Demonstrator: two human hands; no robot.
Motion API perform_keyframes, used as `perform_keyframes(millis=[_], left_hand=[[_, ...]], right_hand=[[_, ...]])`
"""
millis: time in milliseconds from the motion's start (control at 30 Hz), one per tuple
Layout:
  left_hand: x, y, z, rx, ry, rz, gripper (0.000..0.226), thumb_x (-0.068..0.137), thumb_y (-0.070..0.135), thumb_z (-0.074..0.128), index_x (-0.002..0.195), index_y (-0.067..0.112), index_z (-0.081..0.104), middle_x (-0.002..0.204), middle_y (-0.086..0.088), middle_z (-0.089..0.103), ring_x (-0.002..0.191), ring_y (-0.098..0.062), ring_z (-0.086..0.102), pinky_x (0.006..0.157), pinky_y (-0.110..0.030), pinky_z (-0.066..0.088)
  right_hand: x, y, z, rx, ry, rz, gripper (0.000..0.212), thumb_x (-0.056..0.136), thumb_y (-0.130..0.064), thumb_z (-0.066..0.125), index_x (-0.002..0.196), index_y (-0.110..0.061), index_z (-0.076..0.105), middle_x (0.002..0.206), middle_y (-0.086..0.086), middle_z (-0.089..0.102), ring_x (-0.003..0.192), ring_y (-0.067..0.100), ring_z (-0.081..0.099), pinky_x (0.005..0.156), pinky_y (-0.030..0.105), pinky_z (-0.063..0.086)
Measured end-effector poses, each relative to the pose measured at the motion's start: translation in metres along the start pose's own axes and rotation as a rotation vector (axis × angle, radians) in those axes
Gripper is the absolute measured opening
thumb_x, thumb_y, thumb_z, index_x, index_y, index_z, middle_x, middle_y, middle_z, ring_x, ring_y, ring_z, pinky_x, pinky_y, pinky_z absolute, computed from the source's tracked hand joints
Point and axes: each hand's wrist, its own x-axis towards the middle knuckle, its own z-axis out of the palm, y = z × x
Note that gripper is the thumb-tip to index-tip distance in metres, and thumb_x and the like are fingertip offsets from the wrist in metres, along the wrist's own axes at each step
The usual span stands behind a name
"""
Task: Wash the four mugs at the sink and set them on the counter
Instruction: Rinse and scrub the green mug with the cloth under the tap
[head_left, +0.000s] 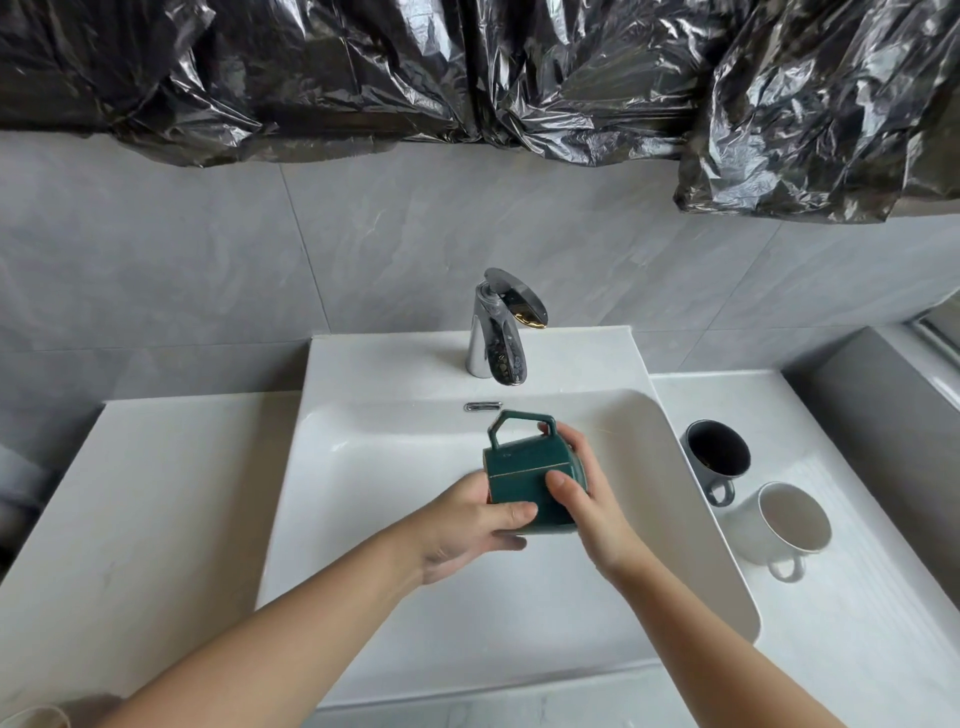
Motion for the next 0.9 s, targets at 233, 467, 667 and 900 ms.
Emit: perform_keyframes(millis=[233,467,667,900], left_hand=[[-0.004,0.001,-0.013,0.985,0.011,0.376,0.040,0.094,0.009,0.054,0.132,0.019,0.047,0.128,0.001,0.049,0.116,-0.006,0.048,0.103,-0.014,0.037],[0.006,-0.006,-0.013,1.076,-0.040,0.234,0.057,0.087,0.002,0.046,0.140,0.021,0.038,0.134,0.001,0.042,0.130,-0.019,0.032,0.110,-0.026,0.028],[0.004,-0.010,-0.010,0.361,-0.091,-0.029,0.069,0.068,0.006,0.054,0.136,0.014,0.041,0.134,-0.017,0.052,0.127,-0.026,0.051,0.110,-0.048,0.038],[0.002,-0.010,0.000,-0.226,-0.071,0.063,0.045,0.093,0.006,0.052,0.137,0.009,0.046,0.129,-0.009,0.063,0.121,-0.027,0.059,0.087,-0.025,0.050]], right_hand=[[0.007,-0.009,-0.016,0.581,-0.217,0.692,0.080,0.085,-0.078,0.032,0.123,-0.017,0.067,0.124,0.019,0.065,0.106,0.042,0.065,0.075,0.053,0.057],[0.012,-0.009,0.003,0.423,-0.035,0.652,0.040,0.076,-0.055,0.057,0.093,-0.020,0.069,0.076,0.008,0.066,0.063,0.022,0.062,0.051,0.030,0.051],[0.011,0.007,0.005,0.319,0.010,0.319,0.049,0.073,-0.052,0.064,0.115,-0.027,0.058,0.106,0.008,0.064,0.092,0.024,0.061,0.074,0.038,0.051],[0.003,0.011,0.004,-0.097,-0.005,-0.081,0.057,0.079,-0.045,0.058,0.132,-0.029,0.045,0.109,-0.019,0.061,0.101,0.009,0.060,0.087,0.019,0.048]])
